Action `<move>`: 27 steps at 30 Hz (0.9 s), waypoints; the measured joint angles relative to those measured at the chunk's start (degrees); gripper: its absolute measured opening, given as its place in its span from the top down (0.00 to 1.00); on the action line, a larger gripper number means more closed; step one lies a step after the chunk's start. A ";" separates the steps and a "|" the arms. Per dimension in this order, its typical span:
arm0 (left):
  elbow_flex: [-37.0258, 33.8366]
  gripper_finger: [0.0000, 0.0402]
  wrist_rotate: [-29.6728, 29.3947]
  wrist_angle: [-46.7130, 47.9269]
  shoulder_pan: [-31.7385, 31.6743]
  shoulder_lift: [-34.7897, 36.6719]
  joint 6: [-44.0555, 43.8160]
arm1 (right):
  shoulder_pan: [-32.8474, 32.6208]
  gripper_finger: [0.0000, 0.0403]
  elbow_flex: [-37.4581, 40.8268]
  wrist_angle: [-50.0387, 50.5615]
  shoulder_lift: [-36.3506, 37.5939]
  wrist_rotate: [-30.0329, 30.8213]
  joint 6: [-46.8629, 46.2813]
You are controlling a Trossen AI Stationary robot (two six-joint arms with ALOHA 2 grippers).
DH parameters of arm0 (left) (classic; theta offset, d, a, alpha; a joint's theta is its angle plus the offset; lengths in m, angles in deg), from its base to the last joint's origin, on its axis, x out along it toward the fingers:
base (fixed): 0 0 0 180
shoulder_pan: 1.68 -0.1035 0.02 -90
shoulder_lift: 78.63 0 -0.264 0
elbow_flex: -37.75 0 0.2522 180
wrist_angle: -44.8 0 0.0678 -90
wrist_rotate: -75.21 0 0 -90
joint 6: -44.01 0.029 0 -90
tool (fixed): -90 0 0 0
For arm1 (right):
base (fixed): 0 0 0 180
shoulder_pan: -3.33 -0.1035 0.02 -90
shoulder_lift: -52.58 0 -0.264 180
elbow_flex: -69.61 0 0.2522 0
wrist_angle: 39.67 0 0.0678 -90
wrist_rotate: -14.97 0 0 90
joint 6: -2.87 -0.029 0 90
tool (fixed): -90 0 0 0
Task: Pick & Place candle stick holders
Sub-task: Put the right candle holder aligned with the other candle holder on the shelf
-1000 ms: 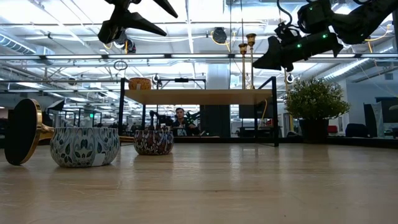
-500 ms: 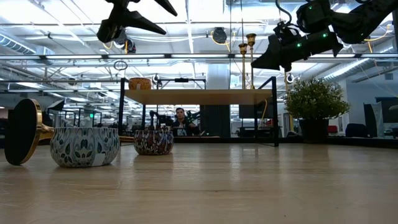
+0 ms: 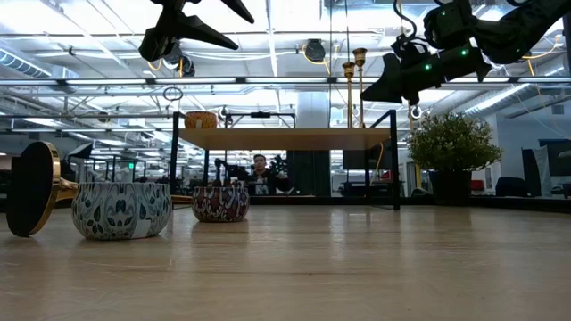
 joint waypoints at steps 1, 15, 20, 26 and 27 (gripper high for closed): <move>0.00 0.56 0.01 0.00 0.00 0.00 0.06 | 0.00 0.82 0.00 0.07 0.00 0.00 -0.04; 0.00 0.56 0.04 0.04 0.04 0.00 0.33 | 0.00 0.83 0.00 0.50 0.00 0.17 0.23; 0.00 0.56 0.02 0.07 0.04 0.00 0.35 | 0.02 0.83 0.00 0.49 0.00 0.63 0.48; 0.00 0.56 0.02 0.17 0.04 0.00 0.37 | 0.02 0.83 0.00 0.38 -0.02 0.25 0.59; 0.00 0.56 0.02 0.17 0.04 0.00 0.37 | 0.02 0.83 0.00 0.08 -0.19 0.22 0.59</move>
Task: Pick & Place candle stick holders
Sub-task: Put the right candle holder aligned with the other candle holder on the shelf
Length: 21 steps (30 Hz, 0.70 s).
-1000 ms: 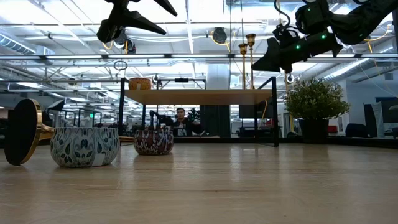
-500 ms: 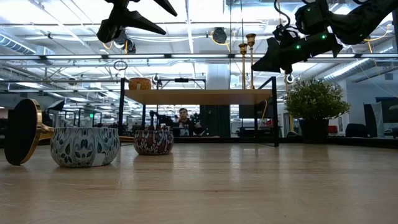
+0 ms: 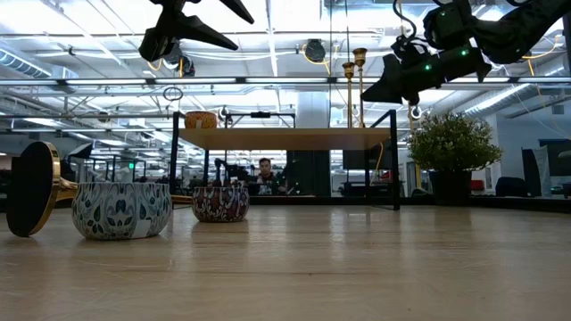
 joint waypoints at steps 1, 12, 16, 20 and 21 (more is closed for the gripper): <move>0.00 0.56 0.00 0.00 0.00 0.00 0.00 | 0.00 0.83 -0.02 -0.24 -0.21 0.00 0.00; 0.00 0.56 -0.04 0.00 0.00 0.00 -0.15 | -0.02 0.83 -0.02 -1.37 -2.63 0.98 -0.83; 0.00 0.56 -0.04 0.00 0.00 0.00 -0.28 | -0.01 0.83 -0.04 -1.66 -2.50 1.00 -0.83; 0.00 0.56 -0.04 0.00 0.00 0.00 -0.16 | 0.00 0.83 -0.02 -1.78 -2.50 -0.17 -0.79; 0.00 0.56 -0.04 0.00 0.00 0.00 -0.12 | 0.00 0.83 -0.02 -1.76 -2.50 -0.30 -0.78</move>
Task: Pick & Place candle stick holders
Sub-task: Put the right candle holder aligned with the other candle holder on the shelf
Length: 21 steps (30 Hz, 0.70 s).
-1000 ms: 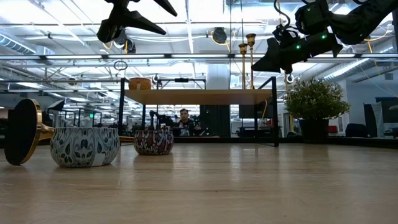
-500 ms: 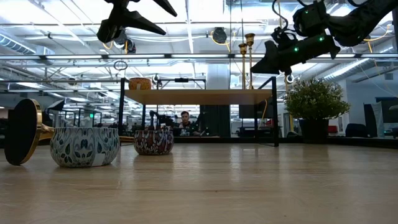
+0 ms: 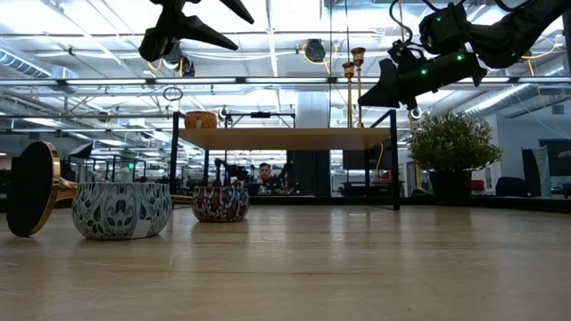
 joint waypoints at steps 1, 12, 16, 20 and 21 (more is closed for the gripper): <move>0.00 0.56 0.00 0.00 0.00 0.00 0.04 | 0.00 0.83 0.00 0.01 0.00 -0.01 0.01; 0.00 0.56 -0.02 0.00 0.00 0.00 0.01 | 0.00 0.83 0.00 0.01 0.00 -0.20 0.11; 0.00 0.56 -0.02 0.00 0.00 0.00 -0.11 | 0.00 0.83 -0.01 -0.01 0.00 -0.31 0.30; 0.00 0.56 -0.04 0.00 0.00 0.00 -0.01 | 0.00 0.83 0.00 -0.01 0.00 -1.75 0.30; 0.00 0.56 -0.04 0.00 0.00 0.00 -0.01 | 0.00 0.83 -0.01 -0.01 0.00 -1.73 0.30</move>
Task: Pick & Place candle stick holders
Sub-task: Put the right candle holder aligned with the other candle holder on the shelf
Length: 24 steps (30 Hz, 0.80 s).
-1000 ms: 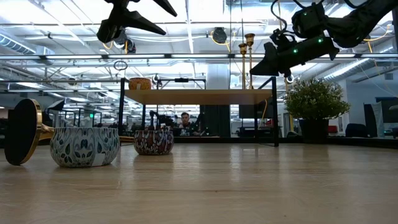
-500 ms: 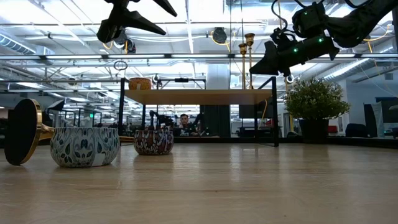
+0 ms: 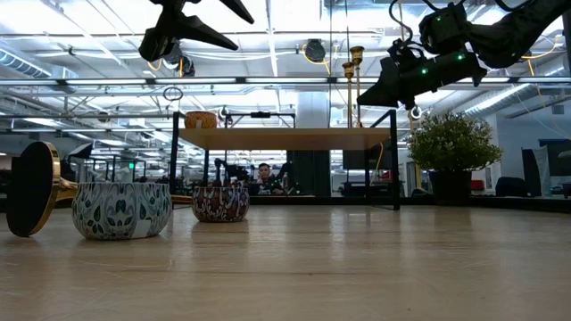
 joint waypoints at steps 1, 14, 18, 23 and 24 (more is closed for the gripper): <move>0.00 0.56 0.00 0.00 0.00 0.00 0.02 | 0.00 0.83 0.01 0.00 0.00 0.00 0.01; 0.00 0.56 0.00 0.00 0.00 0.00 -0.13 | 0.00 0.83 0.01 -0.98 0.00 0.38 0.04; 0.00 0.56 0.00 0.00 0.00 0.00 -0.13 | 0.00 0.83 0.01 -1.25 0.00 0.46 0.04; 0.00 0.56 0.00 0.00 0.00 0.00 0.10 | -0.02 0.83 0.01 -1.34 -0.56 1.95 0.26; 0.00 0.56 0.00 0.00 0.00 0.00 0.15 | -0.02 0.83 0.01 -1.65 -0.97 1.96 0.26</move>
